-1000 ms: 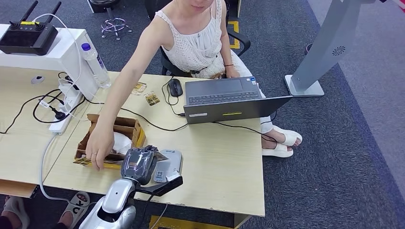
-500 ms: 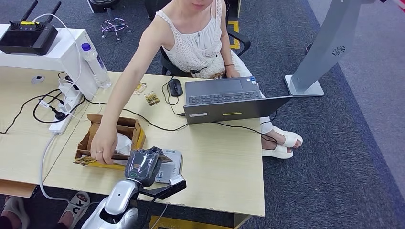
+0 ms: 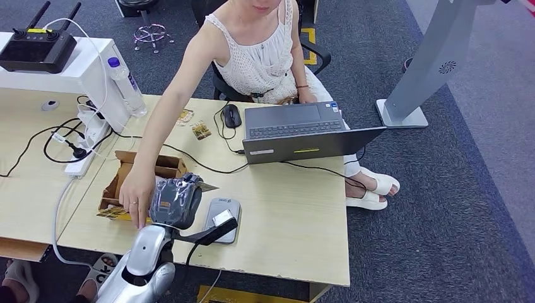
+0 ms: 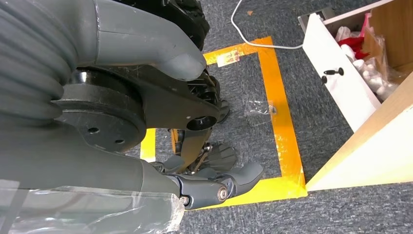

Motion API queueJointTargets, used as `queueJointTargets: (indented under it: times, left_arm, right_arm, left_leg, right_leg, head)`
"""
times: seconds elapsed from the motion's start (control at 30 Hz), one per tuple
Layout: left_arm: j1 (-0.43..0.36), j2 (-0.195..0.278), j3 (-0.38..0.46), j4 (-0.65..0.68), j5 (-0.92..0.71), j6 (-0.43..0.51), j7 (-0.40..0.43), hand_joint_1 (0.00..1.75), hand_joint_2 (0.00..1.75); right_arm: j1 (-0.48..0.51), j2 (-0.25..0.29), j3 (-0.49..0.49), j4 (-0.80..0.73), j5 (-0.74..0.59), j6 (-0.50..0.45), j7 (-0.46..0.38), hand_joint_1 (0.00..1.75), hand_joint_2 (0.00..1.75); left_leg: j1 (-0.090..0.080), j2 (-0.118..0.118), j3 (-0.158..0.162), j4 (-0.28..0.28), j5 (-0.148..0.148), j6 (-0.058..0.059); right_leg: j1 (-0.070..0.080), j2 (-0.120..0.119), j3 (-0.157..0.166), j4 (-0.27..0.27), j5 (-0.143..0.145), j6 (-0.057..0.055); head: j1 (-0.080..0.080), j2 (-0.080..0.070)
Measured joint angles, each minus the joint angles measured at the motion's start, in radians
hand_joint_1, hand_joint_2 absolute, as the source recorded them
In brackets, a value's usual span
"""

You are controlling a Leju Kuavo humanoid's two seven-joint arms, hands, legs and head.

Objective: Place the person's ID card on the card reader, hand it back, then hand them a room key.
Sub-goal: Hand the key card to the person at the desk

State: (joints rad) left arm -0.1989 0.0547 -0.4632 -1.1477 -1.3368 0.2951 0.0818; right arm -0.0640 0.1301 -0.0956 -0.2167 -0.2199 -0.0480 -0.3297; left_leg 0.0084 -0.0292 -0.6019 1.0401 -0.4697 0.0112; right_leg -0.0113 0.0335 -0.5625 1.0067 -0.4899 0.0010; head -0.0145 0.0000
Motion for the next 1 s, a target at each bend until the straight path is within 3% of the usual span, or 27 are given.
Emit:
queueJointTargets:
  times: [0.23, 0.4, 0.8, 0.93, 1.0]
  left_arm:
    - [-0.07, 0.045, 0.074, -0.093, -0.019, 0.205, -0.015, 1.75, 1.75]
    - [-0.139, 0.075, 0.127, -0.12, -0.013, 0.216, -0.041, 1.75, 1.75]
    - [-0.195, 0.093, 0.155, -0.13, -0.014, 0.208, -0.048, 1.75, 1.75]
    - [-0.211, 0.092, 0.155, -0.123, -0.027, 0.201, -0.049, 0.0, 1.75]
    - [-0.214, 0.091, 0.155, -0.115, -0.028, 0.201, -0.046, 0.0, 1.75]
  right_arm:
    - [-0.005, 0.0, -0.002, 0.0, 0.027, 0.008, 0.002, 0.0, 1.75]
    - [-0.011, 0.0, -0.002, 0.0, 0.034, 0.008, 0.008, 0.0, 1.75]
    - [-0.016, 0.0, -0.002, 0.0, 0.043, 0.008, 0.011, 0.0, 1.75]
    - [-0.017, 0.0, -0.003, 0.0, 0.045, 0.008, 0.014, 0.0, 1.75]
    - [-0.017, 0.0, -0.005, 0.0, 0.046, 0.008, 0.016, 0.0, 1.75]
  left_leg:
    - [0.0, 0.0, 0.0, 0.0, 0.001, -0.001]
    - [0.0, -0.001, 0.0, 0.0, 0.002, -0.002]
    - [0.0, -0.001, 0.0, 0.0, 0.002, -0.002]
    - [0.0, 0.0, 0.0, 0.0, 0.002, -0.002]
    - [0.0, 0.0, 0.0, 0.0, 0.002, -0.002]
  right_leg:
    - [0.0, 0.0, 0.0, 0.0, 0.0, 0.0]
    - [0.0, 0.0, 0.0, 0.001, 0.0, 0.0]
    - [0.0, 0.0, 0.0, 0.001, 0.0, 0.0]
    - [0.0, 0.0, 0.0, 0.001, 0.001, 0.0]
    - [0.0, 0.0, 0.0, 0.001, 0.001, 0.0]
  head:
    - [0.0, 0.0]
    - [0.0, 0.0]
    - [0.0, 0.0]
    - [0.0, 0.0]
    - [0.0, 0.0]
